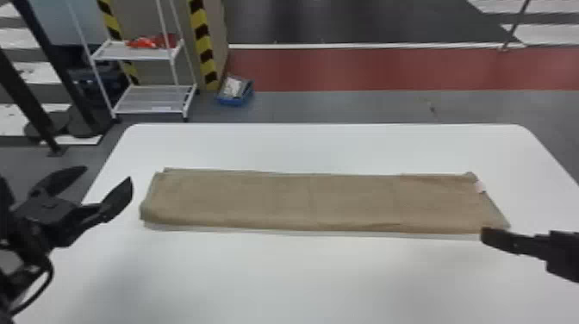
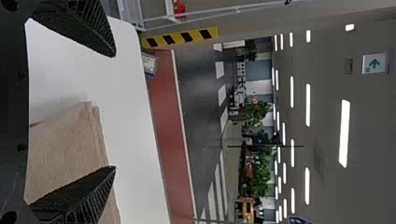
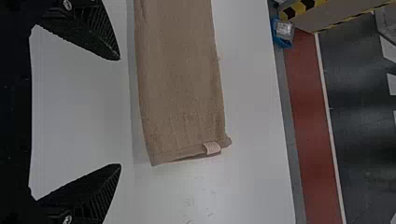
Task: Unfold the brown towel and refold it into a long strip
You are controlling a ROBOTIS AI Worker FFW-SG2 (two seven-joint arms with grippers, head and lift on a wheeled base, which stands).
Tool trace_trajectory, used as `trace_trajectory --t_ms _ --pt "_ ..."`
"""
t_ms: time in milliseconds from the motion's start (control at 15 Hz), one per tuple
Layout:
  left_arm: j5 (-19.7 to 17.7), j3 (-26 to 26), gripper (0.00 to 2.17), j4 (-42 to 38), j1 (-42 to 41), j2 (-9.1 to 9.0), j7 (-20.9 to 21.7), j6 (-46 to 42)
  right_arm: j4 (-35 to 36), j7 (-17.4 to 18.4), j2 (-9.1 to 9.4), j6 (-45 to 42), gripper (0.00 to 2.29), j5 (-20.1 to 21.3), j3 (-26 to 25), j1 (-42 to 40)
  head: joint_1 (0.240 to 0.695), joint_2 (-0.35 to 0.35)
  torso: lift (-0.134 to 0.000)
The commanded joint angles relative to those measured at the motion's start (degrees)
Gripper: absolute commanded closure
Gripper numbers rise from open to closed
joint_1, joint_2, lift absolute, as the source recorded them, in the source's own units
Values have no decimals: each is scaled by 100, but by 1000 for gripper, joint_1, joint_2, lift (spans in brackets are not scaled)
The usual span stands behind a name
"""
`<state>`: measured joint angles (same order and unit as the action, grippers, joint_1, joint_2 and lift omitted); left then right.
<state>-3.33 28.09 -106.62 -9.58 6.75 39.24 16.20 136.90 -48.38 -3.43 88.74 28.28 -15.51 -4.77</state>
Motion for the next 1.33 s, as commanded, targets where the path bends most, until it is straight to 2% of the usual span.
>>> trace_trajectory --t_ms 0,67,133,267,333,400,533,667,733,867,1067,1267 --pt "-493 4 12 -386 -422 -403 -83 -77 522 567 348 -457 73 -929 -75 -612 695 55 -123" --pt "-889 -14 19 -403 -554 -561 -206 -217 522 962 348 -1336 73 -1272 -57 -929 695 73 -123" --pt "-1100 -49 22 -368 -659 -690 -364 -393 426 1323 348 -2444 73 -1650 -22 -1254 695 72 -123" --pt "-1179 -321 19 -342 -870 -690 -830 -938 65 1911 348 -4061 76 -2116 136 -1658 695 69 -123" --pt "-1267 -427 19 -324 -967 -690 -980 -1167 -128 2035 348 -4606 80 -2213 171 -1729 695 76 -123" --pt "-1258 -559 22 -272 -1046 -690 -1129 -1501 -374 2316 348 -5362 80 -2309 286 -1825 695 84 -123" --pt "-1021 -831 26 -140 -1231 -690 -1419 -2309 -884 2878 348 -7155 80 -2371 664 -2124 695 88 -123" --pt "-836 -1033 26 -105 -1556 -690 -1727 -2749 -1227 3291 348 -7735 80 -2722 813 -2388 695 94 -123" --pt "-599 -1104 26 -122 -1705 -690 -1964 -2784 -1385 3362 348 -7981 80 -2907 875 -2502 695 105 -123" --pt "-168 -1130 22 -298 -1916 -690 -2263 -2591 -1622 3432 348 -8403 80 -2942 1085 -2590 695 115 -123" --pt "-177 -1121 22 -553 -2180 -690 -2184 -2555 -1851 3432 348 -9282 83 -3048 1279 -2713 695 148 -123" --pt "-133 -1174 22 -729 -2320 -690 -2272 -2450 -1903 3458 348 -9334 83 -3100 1349 -2766 695 168 -123"
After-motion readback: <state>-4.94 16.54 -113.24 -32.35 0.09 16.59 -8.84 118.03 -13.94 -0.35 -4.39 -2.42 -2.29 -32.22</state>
